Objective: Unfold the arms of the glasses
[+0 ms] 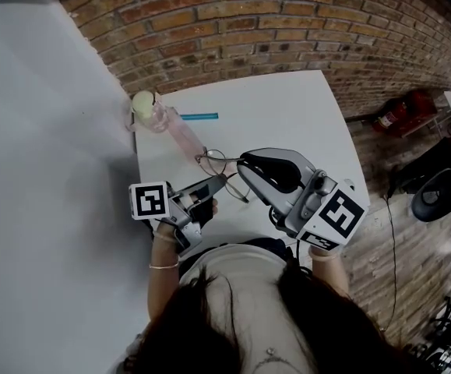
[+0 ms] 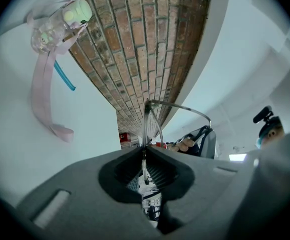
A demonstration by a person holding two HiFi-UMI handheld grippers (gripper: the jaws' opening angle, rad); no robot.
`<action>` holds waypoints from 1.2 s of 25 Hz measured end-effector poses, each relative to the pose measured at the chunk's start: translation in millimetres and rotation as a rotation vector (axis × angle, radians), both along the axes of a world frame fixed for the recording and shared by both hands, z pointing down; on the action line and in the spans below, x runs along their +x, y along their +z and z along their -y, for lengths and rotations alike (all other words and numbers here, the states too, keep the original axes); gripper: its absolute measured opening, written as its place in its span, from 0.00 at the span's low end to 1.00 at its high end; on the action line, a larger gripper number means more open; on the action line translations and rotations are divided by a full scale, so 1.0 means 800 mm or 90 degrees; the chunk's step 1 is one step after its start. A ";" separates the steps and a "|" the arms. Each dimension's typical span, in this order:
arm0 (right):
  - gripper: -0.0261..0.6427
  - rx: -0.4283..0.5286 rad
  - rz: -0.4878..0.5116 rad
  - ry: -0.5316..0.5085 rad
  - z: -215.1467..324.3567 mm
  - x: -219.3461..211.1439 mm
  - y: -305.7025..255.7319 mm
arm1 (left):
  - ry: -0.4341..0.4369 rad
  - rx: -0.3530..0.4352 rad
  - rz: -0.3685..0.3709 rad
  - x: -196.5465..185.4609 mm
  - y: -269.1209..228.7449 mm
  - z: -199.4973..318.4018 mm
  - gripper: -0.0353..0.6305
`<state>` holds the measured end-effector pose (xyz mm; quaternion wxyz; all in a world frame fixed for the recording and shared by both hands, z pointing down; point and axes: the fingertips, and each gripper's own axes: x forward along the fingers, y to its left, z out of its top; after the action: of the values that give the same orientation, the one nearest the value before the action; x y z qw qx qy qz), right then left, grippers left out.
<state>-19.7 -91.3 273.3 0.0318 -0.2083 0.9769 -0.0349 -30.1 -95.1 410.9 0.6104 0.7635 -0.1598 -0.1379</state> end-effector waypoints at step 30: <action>0.09 0.007 0.004 0.017 0.015 -0.007 -0.005 | 0.046 0.009 0.062 0.009 0.026 -0.011 0.09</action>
<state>-24.9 -103.1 269.1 0.0362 -0.2210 0.9742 -0.0294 -22.5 -86.3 431.8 0.6010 0.7789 -0.1605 -0.0797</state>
